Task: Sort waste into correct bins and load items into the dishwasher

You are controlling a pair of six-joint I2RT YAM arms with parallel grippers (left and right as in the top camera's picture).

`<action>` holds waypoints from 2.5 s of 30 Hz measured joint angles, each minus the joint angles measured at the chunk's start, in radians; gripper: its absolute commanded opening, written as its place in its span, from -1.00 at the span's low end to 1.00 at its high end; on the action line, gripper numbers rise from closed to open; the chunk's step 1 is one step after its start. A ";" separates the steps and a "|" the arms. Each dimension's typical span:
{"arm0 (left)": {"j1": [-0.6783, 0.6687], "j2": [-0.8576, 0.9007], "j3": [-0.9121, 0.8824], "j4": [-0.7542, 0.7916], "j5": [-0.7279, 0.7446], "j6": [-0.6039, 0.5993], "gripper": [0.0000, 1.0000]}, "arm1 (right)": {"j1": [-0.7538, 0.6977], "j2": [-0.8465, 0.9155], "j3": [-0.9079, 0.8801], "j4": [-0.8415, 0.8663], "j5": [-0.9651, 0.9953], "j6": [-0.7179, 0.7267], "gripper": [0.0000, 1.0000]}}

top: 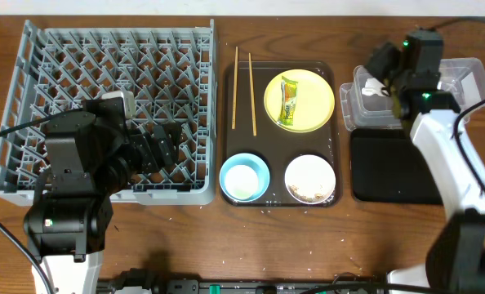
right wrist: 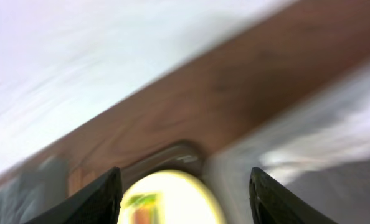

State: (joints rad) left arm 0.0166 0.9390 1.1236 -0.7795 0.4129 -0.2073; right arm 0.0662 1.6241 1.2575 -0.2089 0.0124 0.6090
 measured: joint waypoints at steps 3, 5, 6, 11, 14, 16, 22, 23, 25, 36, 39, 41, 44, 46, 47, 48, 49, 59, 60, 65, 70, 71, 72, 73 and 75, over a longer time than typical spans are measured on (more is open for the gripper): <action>0.000 0.000 0.000 0.000 0.000 0.000 0.77 | 0.163 -0.056 0.009 -0.034 -0.023 -0.197 0.05; 0.000 0.000 0.000 0.000 0.000 0.000 0.77 | 0.241 -0.026 0.010 -0.059 0.004 -0.276 -0.08; 0.000 0.000 0.000 0.001 0.000 0.000 0.77 | 0.280 0.011 0.010 -0.055 0.032 -0.305 -0.12; 0.000 0.000 0.000 0.000 0.000 0.000 0.77 | 0.336 0.236 0.009 0.087 0.128 -0.365 -0.27; 0.000 0.000 0.000 -0.001 0.000 0.000 0.77 | 0.332 0.367 0.005 0.177 0.147 -0.380 -0.21; 0.000 0.000 0.000 0.000 0.000 0.000 0.77 | 0.332 0.408 0.005 0.197 0.145 -0.385 -0.17; 0.000 0.000 0.000 0.000 0.000 0.000 0.77 | 0.332 0.487 0.004 0.187 0.116 -0.390 -0.95; 0.000 0.000 0.000 0.000 0.000 0.000 0.77 | 0.332 0.487 0.004 0.183 0.111 -0.398 -0.98; 0.000 0.000 0.000 0.000 0.000 0.000 0.77 | 0.332 0.487 0.004 0.180 0.105 -0.397 -0.98; 0.000 0.000 0.000 0.000 0.000 0.000 0.77 | 0.277 0.243 -0.003 0.034 0.127 -0.286 -0.98; 0.000 0.000 0.000 0.000 0.000 0.000 0.77 | 0.219 0.106 0.002 -0.029 0.193 -0.171 -0.98; 0.000 0.000 0.000 0.000 0.000 0.000 0.77 | 0.156 0.040 0.006 -0.091 0.243 -0.063 -0.98; 0.000 0.000 0.000 0.000 0.000 0.000 0.77 | 0.071 0.023 0.007 -0.140 0.282 0.050 -0.98; 0.000 0.000 0.000 0.000 0.000 0.000 0.77 | 0.012 0.040 0.007 -0.161 0.296 0.112 -0.98; 0.000 0.000 0.000 0.000 0.000 0.000 0.77 | -0.017 0.053 0.007 -0.167 0.302 0.139 -0.98; 0.000 0.000 0.000 0.000 0.000 0.000 0.77 | -0.045 0.068 0.007 -0.169 0.306 0.161 -0.98; 0.000 0.000 0.000 0.000 0.000 0.000 0.77 | -0.066 0.080 0.007 -0.169 0.306 0.175 -0.98; 0.000 0.000 0.000 0.000 0.000 0.000 0.77 | -0.128 0.108 0.003 -0.177 0.213 0.103 0.35; 0.000 0.000 0.000 0.000 0.000 0.000 0.77 | -0.123 0.082 0.003 -0.178 0.180 0.074 0.35; 0.000 0.000 0.000 0.000 0.000 0.000 0.77 | -0.068 -0.093 0.003 -0.192 -0.085 -0.093 0.35; 0.000 0.000 0.000 0.001 0.000 0.000 0.77 | 0.030 -0.138 0.005 -0.289 -0.294 -0.246 0.25; 0.000 0.000 0.000 0.001 0.000 0.000 0.77 | 0.052 -0.134 0.005 -0.316 -0.329 -0.275 0.24; 0.000 0.000 0.000 0.001 0.000 0.000 0.77 | 0.070 -0.130 0.005 -0.336 -0.353 -0.298 0.24; 0.000 0.000 0.000 0.001 0.000 0.000 0.77 | 0.100 -0.125 0.005 -0.373 -0.381 -0.333 0.23; 0.000 0.000 0.000 0.000 0.000 0.000 0.77 | 0.150 -0.122 0.005 -0.424 -0.407 -0.387 0.22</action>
State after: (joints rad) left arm 0.0166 0.9390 1.1236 -0.7792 0.4129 -0.2073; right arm 0.2161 1.5021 1.2621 -0.6327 -0.3950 0.2222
